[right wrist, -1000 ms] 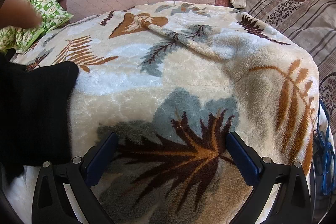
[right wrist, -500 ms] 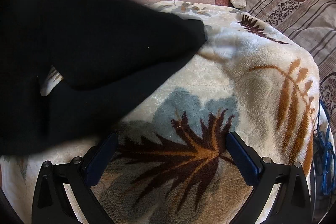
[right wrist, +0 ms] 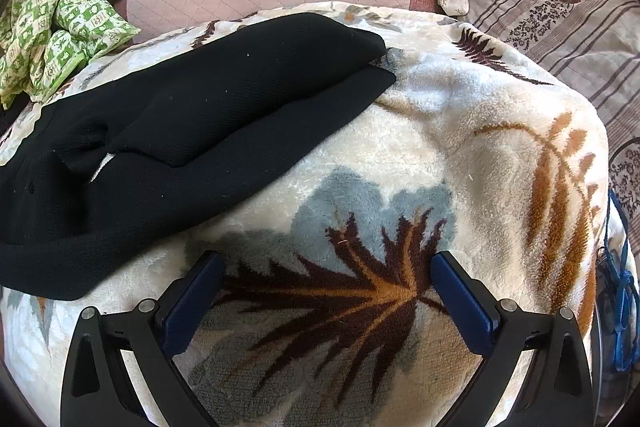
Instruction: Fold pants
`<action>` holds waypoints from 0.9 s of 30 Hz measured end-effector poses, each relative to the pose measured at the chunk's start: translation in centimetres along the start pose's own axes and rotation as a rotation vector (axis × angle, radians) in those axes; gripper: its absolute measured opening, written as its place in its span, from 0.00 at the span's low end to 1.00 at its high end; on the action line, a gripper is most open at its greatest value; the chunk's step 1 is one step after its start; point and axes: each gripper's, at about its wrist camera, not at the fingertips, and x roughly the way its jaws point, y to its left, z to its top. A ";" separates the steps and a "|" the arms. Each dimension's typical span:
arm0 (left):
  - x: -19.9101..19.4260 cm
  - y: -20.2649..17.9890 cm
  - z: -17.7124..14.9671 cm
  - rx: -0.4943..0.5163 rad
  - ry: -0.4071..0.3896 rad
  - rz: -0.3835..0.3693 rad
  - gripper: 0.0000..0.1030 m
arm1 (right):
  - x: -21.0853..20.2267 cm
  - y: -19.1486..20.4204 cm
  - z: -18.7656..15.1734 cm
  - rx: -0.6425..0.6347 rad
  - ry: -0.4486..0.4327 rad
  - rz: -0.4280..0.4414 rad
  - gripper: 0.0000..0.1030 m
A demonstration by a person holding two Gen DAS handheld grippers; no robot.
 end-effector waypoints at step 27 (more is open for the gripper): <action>-7.2 -1.5 2.9 0.004 -0.106 -0.040 1.00 | -6.2 3.9 0.6 0.008 -0.064 0.151 1.00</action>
